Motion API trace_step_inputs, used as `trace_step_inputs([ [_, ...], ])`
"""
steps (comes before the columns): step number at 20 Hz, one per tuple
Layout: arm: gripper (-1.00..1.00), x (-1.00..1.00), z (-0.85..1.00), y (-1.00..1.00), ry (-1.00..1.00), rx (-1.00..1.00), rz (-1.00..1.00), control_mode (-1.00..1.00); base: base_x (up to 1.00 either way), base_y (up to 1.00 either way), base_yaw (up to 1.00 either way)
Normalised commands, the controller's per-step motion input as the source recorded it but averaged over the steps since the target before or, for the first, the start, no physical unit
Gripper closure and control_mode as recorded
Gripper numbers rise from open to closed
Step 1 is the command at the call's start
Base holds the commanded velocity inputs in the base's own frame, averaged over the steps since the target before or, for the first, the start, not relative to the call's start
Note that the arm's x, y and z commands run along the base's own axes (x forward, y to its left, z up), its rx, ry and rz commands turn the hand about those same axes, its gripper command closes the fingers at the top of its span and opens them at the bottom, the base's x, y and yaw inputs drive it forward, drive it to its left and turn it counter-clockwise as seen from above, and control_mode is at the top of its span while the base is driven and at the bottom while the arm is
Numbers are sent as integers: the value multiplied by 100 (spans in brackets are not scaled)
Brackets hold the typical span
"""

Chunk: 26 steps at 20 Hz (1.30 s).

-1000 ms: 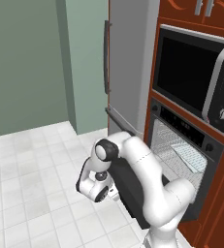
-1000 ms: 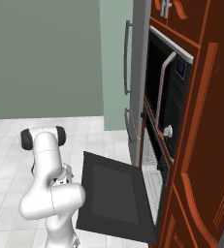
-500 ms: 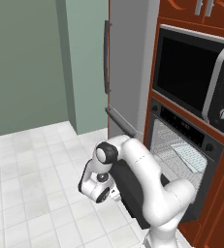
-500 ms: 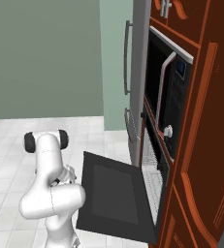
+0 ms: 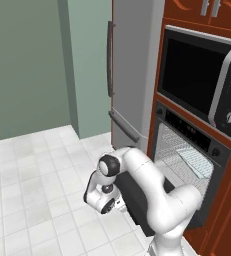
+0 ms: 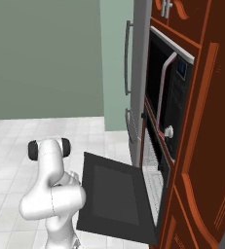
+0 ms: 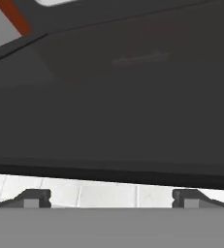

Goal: Take the baked cake out of the oven and place it on the plate for cooling. Then close the oven door.

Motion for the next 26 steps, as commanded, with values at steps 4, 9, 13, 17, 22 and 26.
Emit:
trace_step_inputs([
  [4, -100, 0, -42, 5, -5, -12, -7, -100, 0, 0, 0],
  [9, -100, 0, -32, 19, -5, -13, -5, -100, 0, 0, 0],
  [13, -100, 0, -34, 15, -6, -13, -4, -100, 0, 0, 0],
  [17, -100, 0, -39, 9, -8, -16, -4, -100, 0, 0, 0],
  [22, -100, 0, -39, 7, -11, -15, -3, -100, 0, 0, 0],
  [26, -100, 0, -24, 0, -8, -8, -1, -100, 0, 0, 0],
])
